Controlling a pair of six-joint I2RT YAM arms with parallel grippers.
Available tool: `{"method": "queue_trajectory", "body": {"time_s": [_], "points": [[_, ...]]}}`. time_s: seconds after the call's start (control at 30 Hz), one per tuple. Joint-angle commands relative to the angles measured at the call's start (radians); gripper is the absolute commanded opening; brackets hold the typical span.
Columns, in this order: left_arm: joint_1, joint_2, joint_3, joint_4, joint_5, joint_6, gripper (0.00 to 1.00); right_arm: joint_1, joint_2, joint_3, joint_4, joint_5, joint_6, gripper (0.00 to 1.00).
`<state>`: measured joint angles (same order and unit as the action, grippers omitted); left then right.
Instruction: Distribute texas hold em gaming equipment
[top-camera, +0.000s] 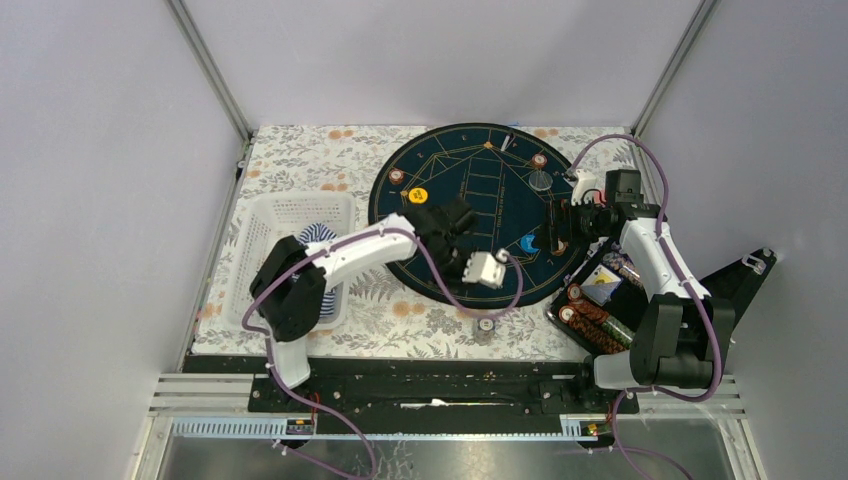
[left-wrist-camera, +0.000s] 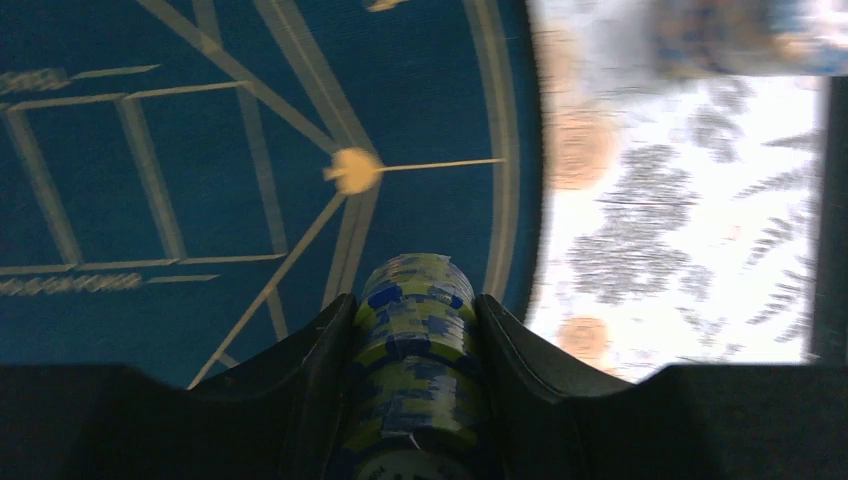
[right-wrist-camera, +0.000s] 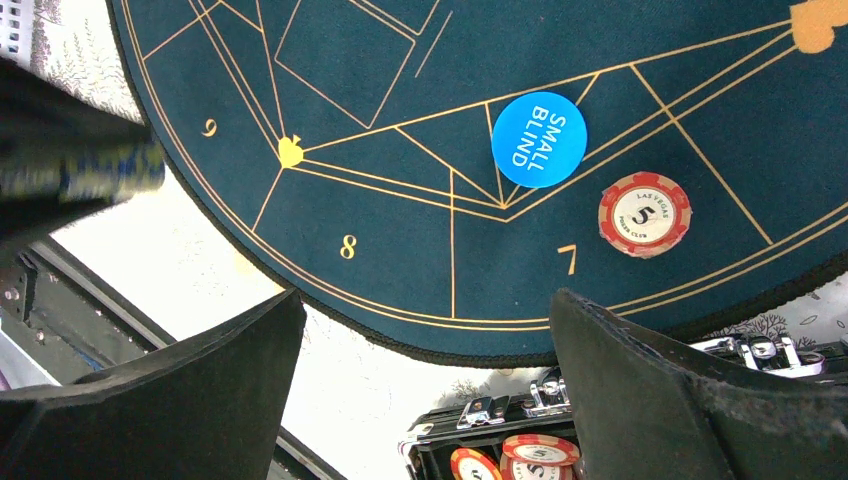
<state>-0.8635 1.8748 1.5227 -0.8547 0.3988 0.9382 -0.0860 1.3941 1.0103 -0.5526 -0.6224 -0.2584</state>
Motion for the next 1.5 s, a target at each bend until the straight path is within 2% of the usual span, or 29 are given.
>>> {"method": "queue_trajectory", "body": {"time_s": [0.0, 0.17, 0.33, 0.47, 0.6, 0.77, 0.9, 1.13, 1.23, 1.43, 1.47], "points": [[0.082, 0.11, 0.216, -0.032, -0.024, -0.007, 0.12, 0.002, -0.028, -0.001, -0.018, -0.017, -0.012, 1.0], [0.134, 0.341, 0.548, -0.113, -0.012, -0.04, 0.12, 0.0, -0.03, -0.002, -0.02, -0.018, -0.013, 1.0], [0.154, 0.505, 0.753, -0.11, -0.021, -0.068, 0.12, -0.003, -0.04, -0.009, -0.015, -0.015, -0.013, 1.0], [0.161, 0.591, 0.841, -0.069, -0.043, -0.087, 0.12, -0.006, -0.038, -0.012, -0.016, -0.019, -0.016, 1.0], [0.173, 0.622, 0.858, -0.003, -0.037, -0.11, 0.12, -0.008, -0.04, -0.013, -0.016, -0.02, -0.016, 1.0], [0.184, 0.656, 0.88, 0.003, -0.021, -0.11, 0.15, -0.009, -0.038, -0.013, -0.016, -0.023, -0.015, 1.0], [0.188, 0.657, 0.873, 0.003, -0.007, -0.114, 0.27, -0.009, -0.038, -0.013, -0.015, -0.026, -0.016, 1.0], [0.189, 0.625, 0.872, 0.023, 0.007, -0.159, 0.64, -0.009, -0.038, -0.012, -0.015, -0.03, -0.013, 1.0], [0.189, 0.59, 0.875, 0.023, 0.005, -0.187, 0.77, -0.008, -0.043, -0.009, -0.017, -0.034, -0.012, 1.0], [0.21, 0.476, 0.863, 0.022, 0.023, -0.287, 0.98, -0.008, -0.05, 0.002, -0.014, -0.046, -0.004, 1.0], [0.218, 0.451, 0.849, 0.022, 0.035, -0.308, 0.99, -0.008, -0.049, 0.009, -0.012, -0.049, -0.001, 1.0]]}}
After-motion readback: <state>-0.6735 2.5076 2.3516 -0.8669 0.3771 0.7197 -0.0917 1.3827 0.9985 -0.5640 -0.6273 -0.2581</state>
